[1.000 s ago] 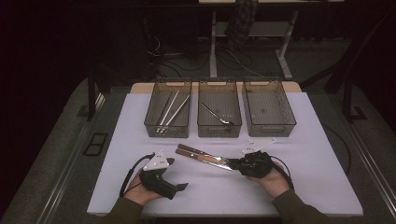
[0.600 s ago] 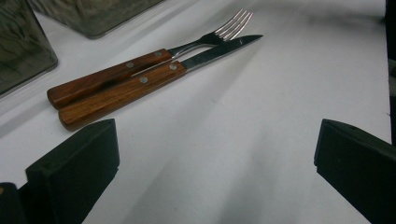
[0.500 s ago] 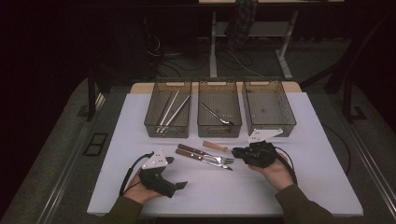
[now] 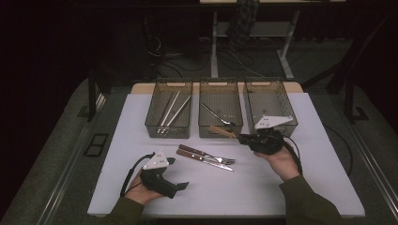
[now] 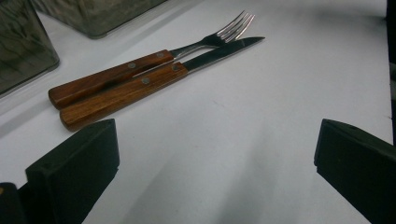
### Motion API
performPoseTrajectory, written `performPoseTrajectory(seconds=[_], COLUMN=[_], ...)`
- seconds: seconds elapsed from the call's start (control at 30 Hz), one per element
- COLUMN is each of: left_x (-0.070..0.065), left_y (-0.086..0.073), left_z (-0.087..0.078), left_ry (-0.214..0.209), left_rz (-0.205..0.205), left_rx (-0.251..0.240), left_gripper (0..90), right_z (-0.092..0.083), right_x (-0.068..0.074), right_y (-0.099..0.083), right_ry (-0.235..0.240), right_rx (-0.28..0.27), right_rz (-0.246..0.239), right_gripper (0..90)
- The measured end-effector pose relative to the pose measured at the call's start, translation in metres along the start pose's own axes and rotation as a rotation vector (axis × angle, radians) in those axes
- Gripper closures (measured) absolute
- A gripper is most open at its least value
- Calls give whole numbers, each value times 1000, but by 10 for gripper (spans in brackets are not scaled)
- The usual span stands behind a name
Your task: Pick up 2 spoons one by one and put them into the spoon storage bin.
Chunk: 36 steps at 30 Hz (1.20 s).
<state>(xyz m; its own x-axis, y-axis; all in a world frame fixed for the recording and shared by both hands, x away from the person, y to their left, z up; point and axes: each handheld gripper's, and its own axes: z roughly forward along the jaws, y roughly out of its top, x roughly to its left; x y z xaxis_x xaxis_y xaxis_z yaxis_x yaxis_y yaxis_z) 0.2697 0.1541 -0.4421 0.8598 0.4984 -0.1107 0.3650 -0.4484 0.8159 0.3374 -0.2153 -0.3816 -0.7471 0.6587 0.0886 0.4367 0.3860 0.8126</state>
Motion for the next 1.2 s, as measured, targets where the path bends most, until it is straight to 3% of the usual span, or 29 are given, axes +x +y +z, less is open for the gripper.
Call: performPoseTrajectory(seconds=[0.2,0.43,0.53,0.77,0.93,1.2], left_x=[-1,-2,-2,-3,-3,-4], left_y=[1,1,1,1,1,1], left_z=[0,0,0,0,-1,0], left_ry=[-2,-6,-7,-8,-8,-8], left_rz=[11,13,13,15,17,22], left_rx=[-1,-2,1,-1,-7,-2], left_gripper=[0,0,0,0,0,0], right_z=[6,27,37,58,62,47], right_x=[-18,-35,-41,-45,-48,-45], right_y=[15,33,37,46,46,40], right_ry=[-46,-106,-114,-119,-87,-32], right_rx=[-6,44,54,80,18,-45], right_rz=[38,55,84,96,132,182], right_gripper=[821,821,820,805,540,382])
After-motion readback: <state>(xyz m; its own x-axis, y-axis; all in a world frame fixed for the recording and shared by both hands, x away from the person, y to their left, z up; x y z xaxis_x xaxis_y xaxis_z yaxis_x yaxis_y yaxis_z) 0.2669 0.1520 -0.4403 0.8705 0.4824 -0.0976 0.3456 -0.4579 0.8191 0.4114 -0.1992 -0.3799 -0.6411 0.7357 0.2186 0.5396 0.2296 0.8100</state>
